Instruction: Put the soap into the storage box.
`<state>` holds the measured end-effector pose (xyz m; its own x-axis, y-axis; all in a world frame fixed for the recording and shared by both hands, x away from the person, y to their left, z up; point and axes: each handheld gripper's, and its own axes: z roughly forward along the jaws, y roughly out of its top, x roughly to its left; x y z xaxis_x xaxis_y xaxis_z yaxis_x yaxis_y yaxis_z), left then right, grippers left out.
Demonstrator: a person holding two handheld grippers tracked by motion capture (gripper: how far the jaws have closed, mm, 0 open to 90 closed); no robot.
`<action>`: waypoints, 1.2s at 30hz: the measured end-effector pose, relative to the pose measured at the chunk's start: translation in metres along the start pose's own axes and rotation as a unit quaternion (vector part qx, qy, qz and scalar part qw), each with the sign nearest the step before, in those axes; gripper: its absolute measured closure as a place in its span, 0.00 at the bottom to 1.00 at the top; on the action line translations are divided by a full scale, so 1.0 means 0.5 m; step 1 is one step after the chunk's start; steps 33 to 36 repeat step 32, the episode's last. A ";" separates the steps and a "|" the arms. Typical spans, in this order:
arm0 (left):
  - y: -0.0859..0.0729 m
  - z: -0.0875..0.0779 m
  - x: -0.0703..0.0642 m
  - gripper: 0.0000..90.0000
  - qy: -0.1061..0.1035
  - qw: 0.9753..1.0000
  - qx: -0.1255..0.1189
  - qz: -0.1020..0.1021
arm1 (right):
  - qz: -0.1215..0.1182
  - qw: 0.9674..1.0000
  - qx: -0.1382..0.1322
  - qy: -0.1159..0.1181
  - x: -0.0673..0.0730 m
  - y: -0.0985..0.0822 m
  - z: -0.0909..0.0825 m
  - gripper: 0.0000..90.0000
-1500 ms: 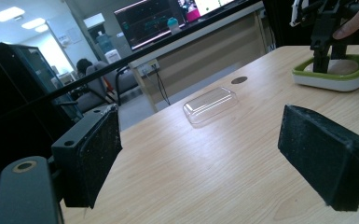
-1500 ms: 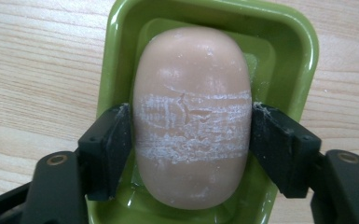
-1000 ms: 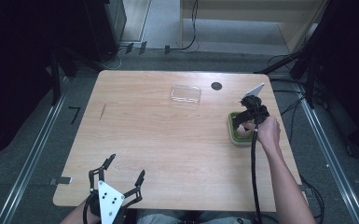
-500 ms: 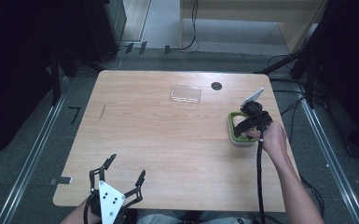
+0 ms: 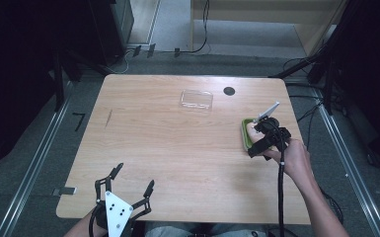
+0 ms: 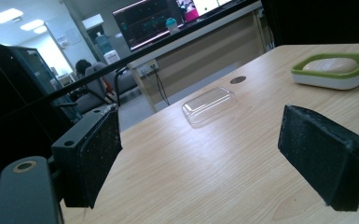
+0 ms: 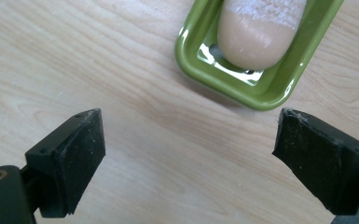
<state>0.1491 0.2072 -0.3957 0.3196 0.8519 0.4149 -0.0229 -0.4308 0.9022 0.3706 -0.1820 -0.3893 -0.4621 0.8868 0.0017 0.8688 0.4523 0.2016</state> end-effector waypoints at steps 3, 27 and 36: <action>0.000 0.000 0.000 0.15 0.000 1.000 0.000 0.000 | -0.009 1.000 -0.002 0.004 0.007 -0.016 -0.003 0.10; 0.001 0.001 -0.001 0.15 -0.001 1.000 0.001 0.001 | -0.061 0.997 0.035 0.013 0.089 -0.149 0.058 0.13; 0.002 0.003 -0.001 0.15 0.000 1.000 0.000 0.000 | -0.066 0.996 0.051 0.013 0.097 -0.158 0.078 0.13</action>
